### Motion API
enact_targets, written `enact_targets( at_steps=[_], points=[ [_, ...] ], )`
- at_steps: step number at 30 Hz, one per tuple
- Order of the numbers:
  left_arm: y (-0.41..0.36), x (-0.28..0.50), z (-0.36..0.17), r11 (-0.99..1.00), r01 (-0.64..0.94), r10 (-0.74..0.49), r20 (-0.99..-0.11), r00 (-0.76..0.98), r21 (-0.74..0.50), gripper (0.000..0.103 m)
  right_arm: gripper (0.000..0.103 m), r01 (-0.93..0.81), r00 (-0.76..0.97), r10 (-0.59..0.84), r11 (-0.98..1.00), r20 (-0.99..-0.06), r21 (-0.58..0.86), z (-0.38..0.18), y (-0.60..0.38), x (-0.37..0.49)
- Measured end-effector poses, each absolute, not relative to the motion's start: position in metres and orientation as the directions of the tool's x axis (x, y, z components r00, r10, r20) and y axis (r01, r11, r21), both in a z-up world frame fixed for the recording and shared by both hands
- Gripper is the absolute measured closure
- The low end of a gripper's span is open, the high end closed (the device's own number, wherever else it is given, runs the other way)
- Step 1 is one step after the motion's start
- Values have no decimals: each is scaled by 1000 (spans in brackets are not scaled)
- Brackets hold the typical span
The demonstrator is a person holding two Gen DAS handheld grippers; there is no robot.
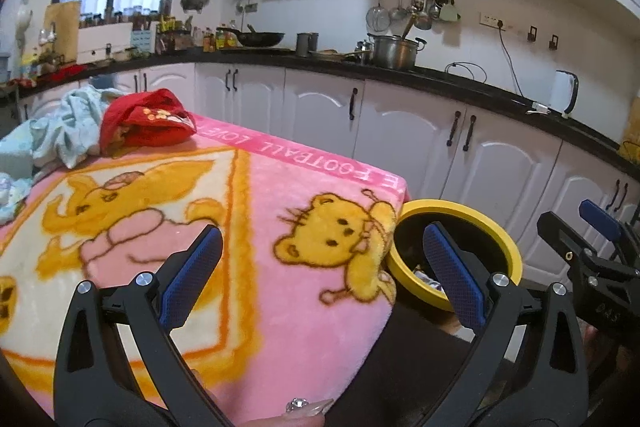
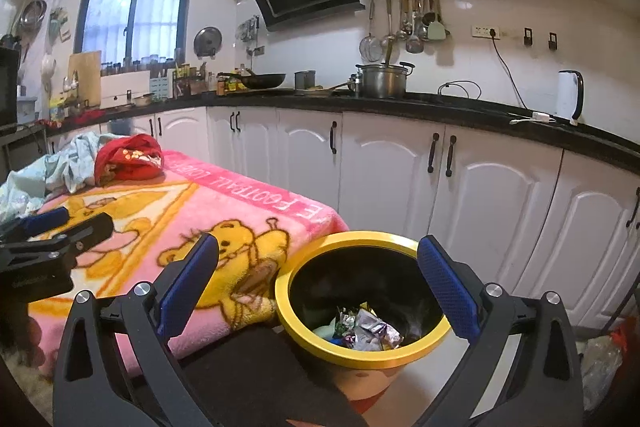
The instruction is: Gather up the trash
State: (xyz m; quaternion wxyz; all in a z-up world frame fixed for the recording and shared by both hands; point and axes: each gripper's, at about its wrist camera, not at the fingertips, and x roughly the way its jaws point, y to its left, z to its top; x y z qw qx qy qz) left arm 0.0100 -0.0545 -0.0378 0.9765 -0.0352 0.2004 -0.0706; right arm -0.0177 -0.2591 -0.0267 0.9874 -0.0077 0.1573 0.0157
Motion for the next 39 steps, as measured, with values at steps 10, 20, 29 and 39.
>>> enact_targets(
  at_steps=[10, 20, 29, 39],
  points=[
    [-52, 9, -36, 988, 119, -149, -374, 915, -101, 11, 6, -51, 943, 37, 998, -330, -34, -34, -250, -21],
    [-52, 9, -36, 987, 121, -151, -374, 915, -103, 11, 6, -51, 942, 37, 998, -333, -35, -35, -250, -20],
    [-54, 8, -35, 988, 118, -146, -367, 919, -99, 11, 6, -50, 942, 36, 998, -333, -35, -35, -250, -20],
    [-55, 9, -34, 988, 118, -147, -366, 919, -100, 11, 6, -51, 942, 36, 998, -334, -35, -35, -250, -19]
  ],
)
